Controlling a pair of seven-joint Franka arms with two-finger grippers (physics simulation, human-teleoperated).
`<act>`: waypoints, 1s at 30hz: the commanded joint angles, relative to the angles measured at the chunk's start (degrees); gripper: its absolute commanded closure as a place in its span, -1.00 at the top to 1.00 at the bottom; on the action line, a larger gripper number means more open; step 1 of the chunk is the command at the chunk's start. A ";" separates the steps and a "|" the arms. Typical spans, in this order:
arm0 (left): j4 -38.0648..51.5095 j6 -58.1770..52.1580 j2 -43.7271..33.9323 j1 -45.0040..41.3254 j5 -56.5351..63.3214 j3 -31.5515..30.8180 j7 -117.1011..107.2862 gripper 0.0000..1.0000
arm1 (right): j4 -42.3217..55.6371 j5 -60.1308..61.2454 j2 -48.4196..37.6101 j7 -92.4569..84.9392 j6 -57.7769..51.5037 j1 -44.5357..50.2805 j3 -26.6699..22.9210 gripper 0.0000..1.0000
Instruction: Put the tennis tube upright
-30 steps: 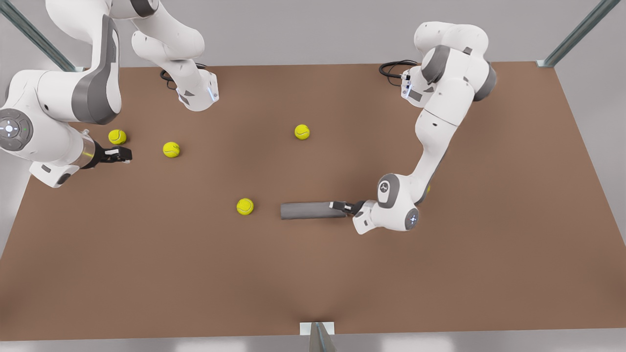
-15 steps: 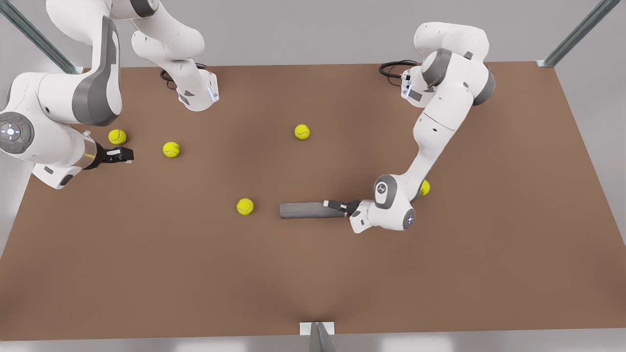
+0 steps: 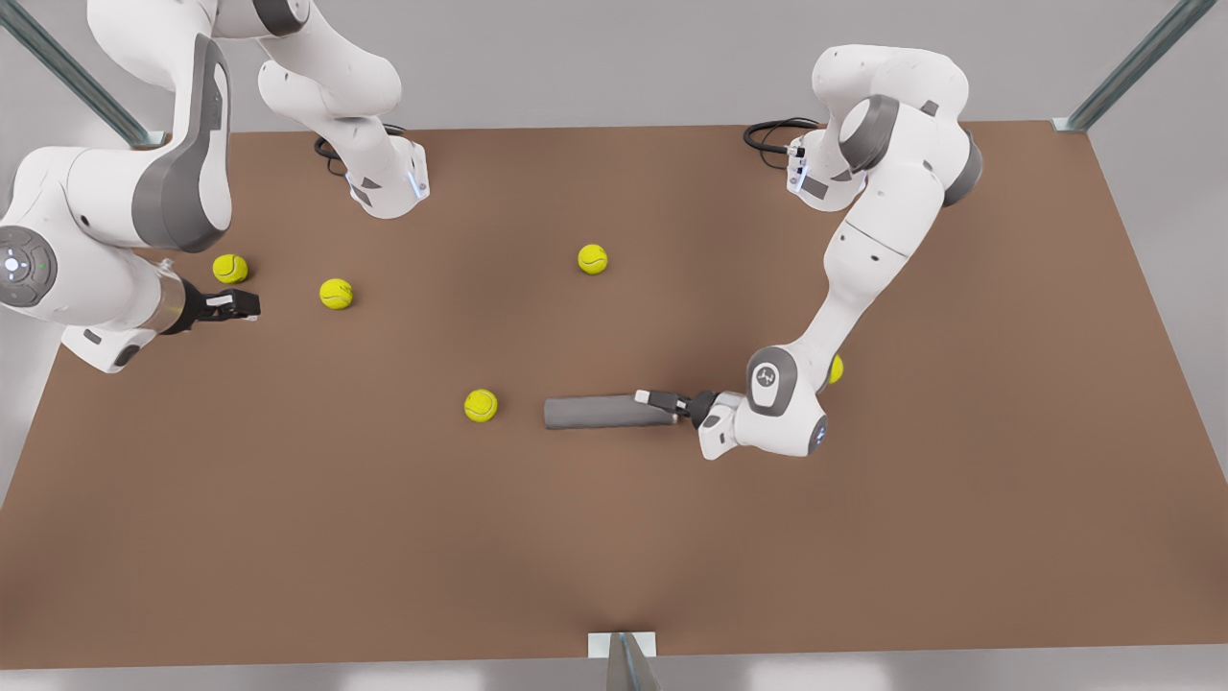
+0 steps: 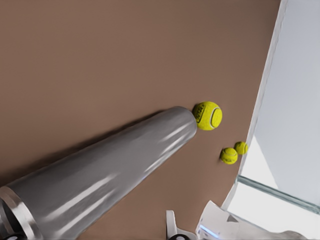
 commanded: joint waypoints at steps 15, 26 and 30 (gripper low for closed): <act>0.12 -2.67 -4.82 -2.42 -3.28 -0.33 -4.77 -0.20 | 0.07 0.50 0.02 -0.54 0.47 0.00 -0.40 1.00; -0.32 -2.05 -8.50 -2.51 -1.88 0.20 -10.39 -0.57 | 0.15 0.58 0.29 -0.54 0.56 0.08 -0.40 1.00; -0.23 -4.25 -14.31 -1.45 11.48 0.29 -23.32 -0.57 | 0.07 -0.38 -0.24 -0.36 3.02 0.44 -0.49 1.00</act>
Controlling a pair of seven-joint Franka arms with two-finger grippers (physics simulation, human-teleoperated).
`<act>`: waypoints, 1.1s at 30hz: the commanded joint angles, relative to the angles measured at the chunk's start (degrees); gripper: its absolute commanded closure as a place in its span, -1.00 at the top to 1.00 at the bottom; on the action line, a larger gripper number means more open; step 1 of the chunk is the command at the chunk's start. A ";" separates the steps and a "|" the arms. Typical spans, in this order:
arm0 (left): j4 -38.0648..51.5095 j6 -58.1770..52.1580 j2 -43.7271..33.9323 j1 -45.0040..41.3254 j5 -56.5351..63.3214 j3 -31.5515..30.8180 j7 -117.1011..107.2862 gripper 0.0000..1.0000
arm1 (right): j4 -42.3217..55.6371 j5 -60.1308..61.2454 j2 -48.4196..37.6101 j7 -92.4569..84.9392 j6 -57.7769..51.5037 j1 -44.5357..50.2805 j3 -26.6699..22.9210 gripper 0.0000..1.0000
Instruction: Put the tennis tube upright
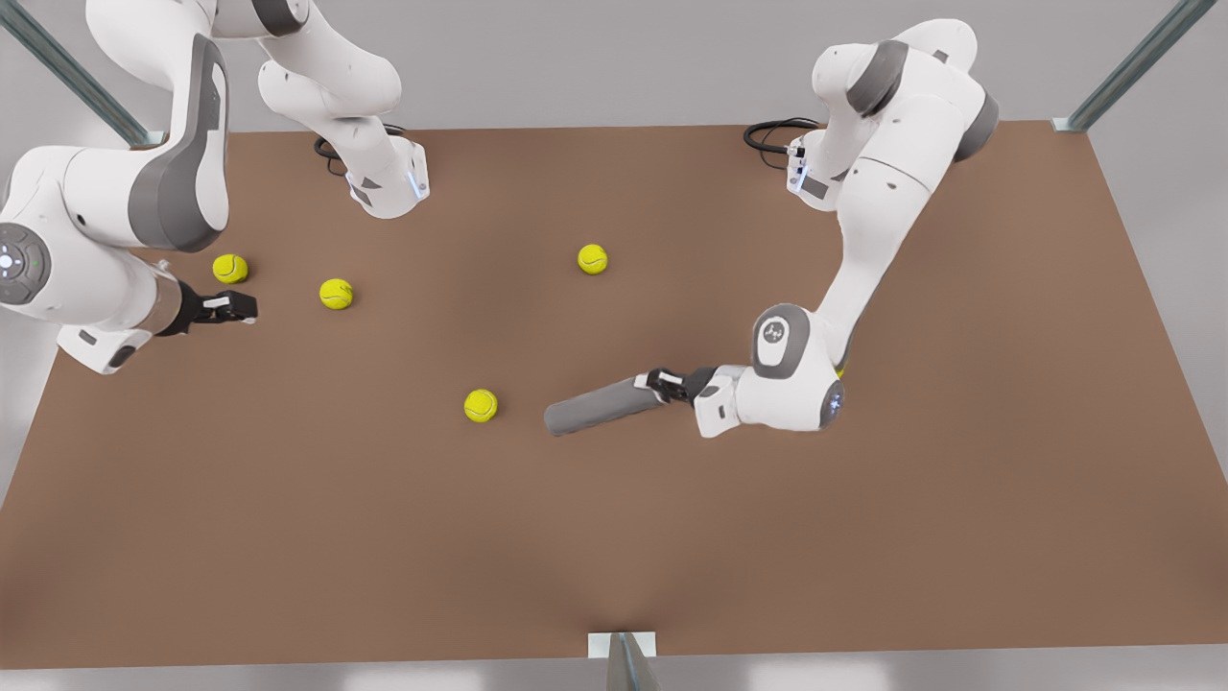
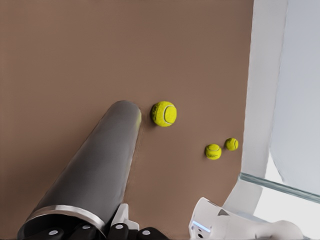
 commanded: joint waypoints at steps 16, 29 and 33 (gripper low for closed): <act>1.96 -17.25 -10.73 -1.17 48.84 0.54 -42.02 -0.57 | -0.08 0.45 0.05 -0.21 1.48 0.26 -0.81 1.00; 1.88 -18.13 -9.50 -1.52 51.56 0.45 -43.52 -0.57 | -0.87 0.45 -0.04 -0.03 1.48 0.70 -0.81 1.00; 1.88 -18.13 -8.97 -1.34 51.56 0.45 -43.43 0.42 | -0.87 0.45 -0.04 -0.03 1.48 0.70 -0.81 1.00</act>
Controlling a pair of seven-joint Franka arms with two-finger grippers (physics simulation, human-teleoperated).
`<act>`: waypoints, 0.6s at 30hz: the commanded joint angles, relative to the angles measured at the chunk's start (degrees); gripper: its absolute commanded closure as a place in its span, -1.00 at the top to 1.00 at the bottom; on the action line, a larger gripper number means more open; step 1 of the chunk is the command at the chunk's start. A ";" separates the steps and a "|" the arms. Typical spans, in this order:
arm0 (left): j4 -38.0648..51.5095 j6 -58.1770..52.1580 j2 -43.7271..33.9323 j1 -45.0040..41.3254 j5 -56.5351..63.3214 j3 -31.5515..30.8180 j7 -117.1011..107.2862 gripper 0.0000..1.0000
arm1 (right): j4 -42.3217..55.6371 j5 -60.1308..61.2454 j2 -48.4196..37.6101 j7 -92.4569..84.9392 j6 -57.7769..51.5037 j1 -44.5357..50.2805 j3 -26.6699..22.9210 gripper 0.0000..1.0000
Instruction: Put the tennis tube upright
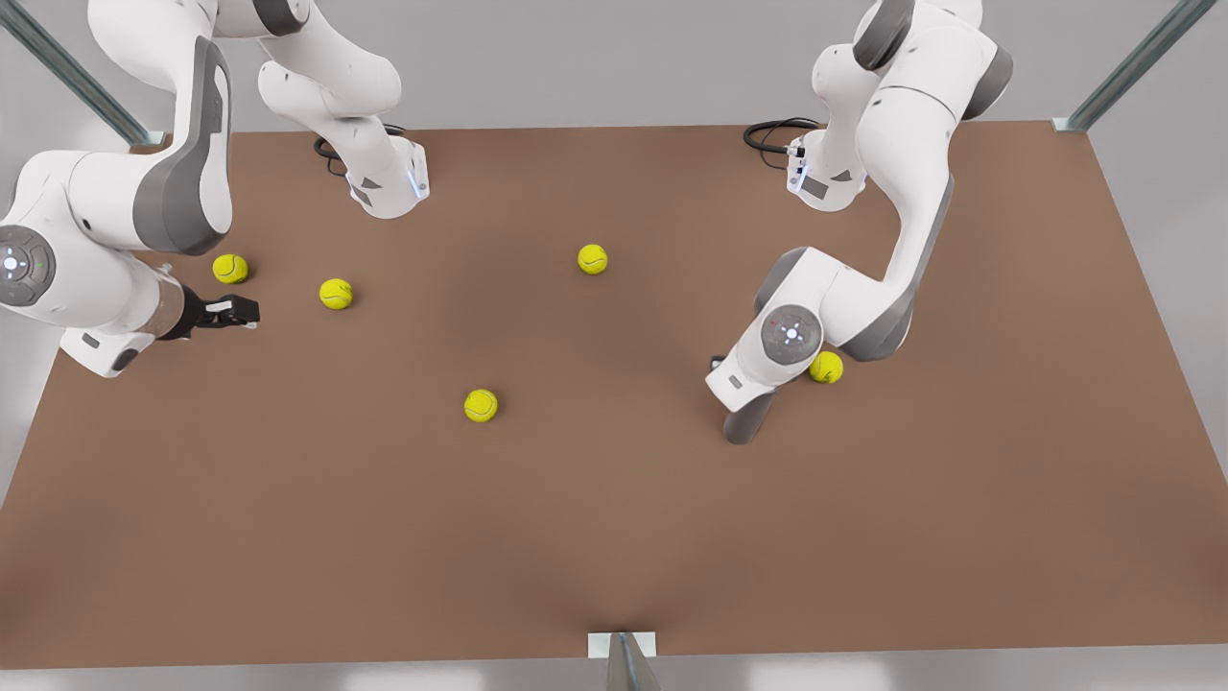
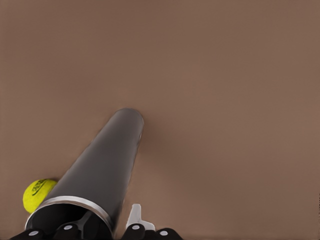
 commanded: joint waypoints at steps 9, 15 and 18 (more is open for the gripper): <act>0.48 -0.87 -0.59 0.40 0.10 -0.05 -8.16 1.00 | 0.02 0.05 0.11 0.05 0.06 0.01 -0.02 1.00; 1.36 -2.45 -1.74 0.40 -1.13 -0.05 -8.25 1.00 | 0.02 0.05 0.03 -0.04 -0.03 -0.08 -0.02 1.00; 2.15 -4.38 -2.09 0.40 -1.13 -0.05 -8.25 1.00 | 0.02 -0.48 -0.32 -0.04 0.15 0.01 -0.19 1.00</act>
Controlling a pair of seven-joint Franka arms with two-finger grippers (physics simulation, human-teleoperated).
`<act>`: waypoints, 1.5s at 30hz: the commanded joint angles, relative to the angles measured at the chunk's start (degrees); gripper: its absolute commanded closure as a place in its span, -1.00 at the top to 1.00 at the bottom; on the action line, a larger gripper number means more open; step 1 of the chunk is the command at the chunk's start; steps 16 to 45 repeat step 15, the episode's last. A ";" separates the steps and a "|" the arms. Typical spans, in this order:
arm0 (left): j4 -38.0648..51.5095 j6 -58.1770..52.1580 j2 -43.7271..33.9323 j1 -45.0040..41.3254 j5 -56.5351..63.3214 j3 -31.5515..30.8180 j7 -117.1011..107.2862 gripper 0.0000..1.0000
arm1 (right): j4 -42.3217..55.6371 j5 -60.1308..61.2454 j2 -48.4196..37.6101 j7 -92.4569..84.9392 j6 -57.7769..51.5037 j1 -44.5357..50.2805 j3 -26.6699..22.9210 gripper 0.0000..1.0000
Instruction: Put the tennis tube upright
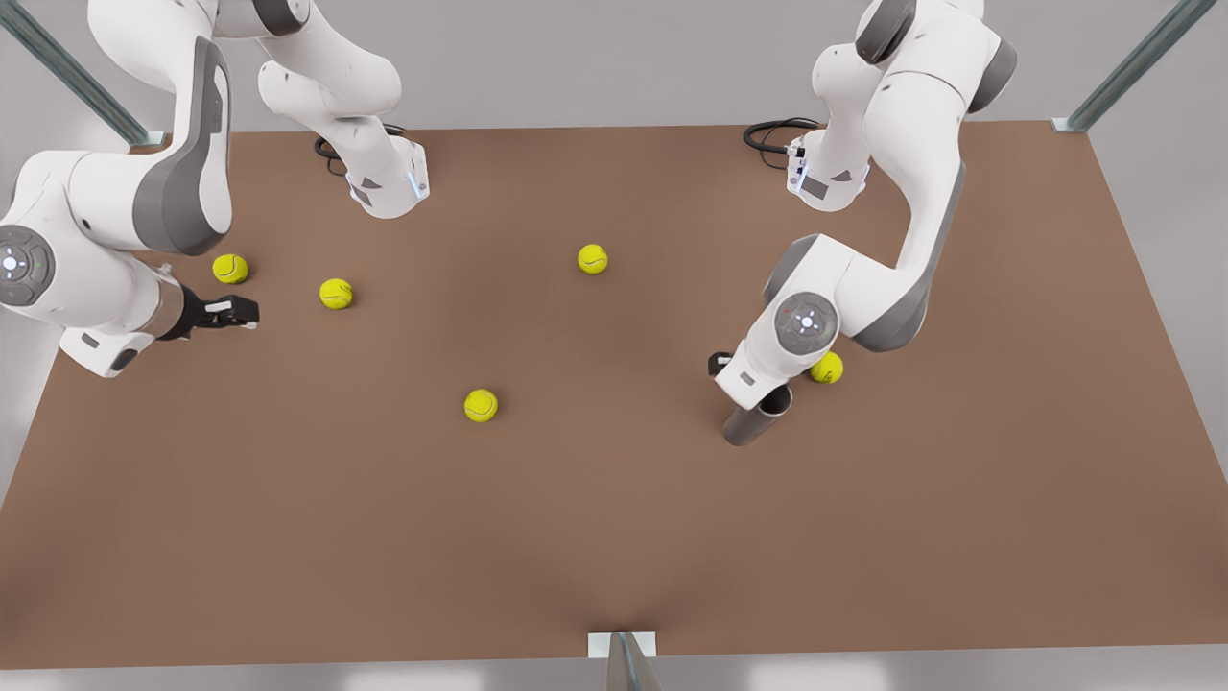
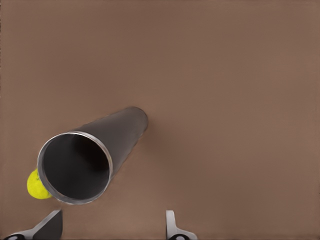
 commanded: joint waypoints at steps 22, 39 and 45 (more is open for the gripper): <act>11.57 -29.54 -12.86 6.42 -0.20 7.41 25.98 1.00 | -0.44 -3.72 -2.41 0.41 3.30 0.08 0.12 1.00; 11.57 -29.54 -12.86 6.42 -0.20 7.41 25.98 1.00 | -0.44 -3.72 -2.41 0.41 3.30 0.08 0.12 1.00; 11.57 -29.54 -12.86 6.42 -0.20 7.41 25.98 1.00 | -0.44 -3.72 -2.41 0.41 3.30 0.08 0.12 1.00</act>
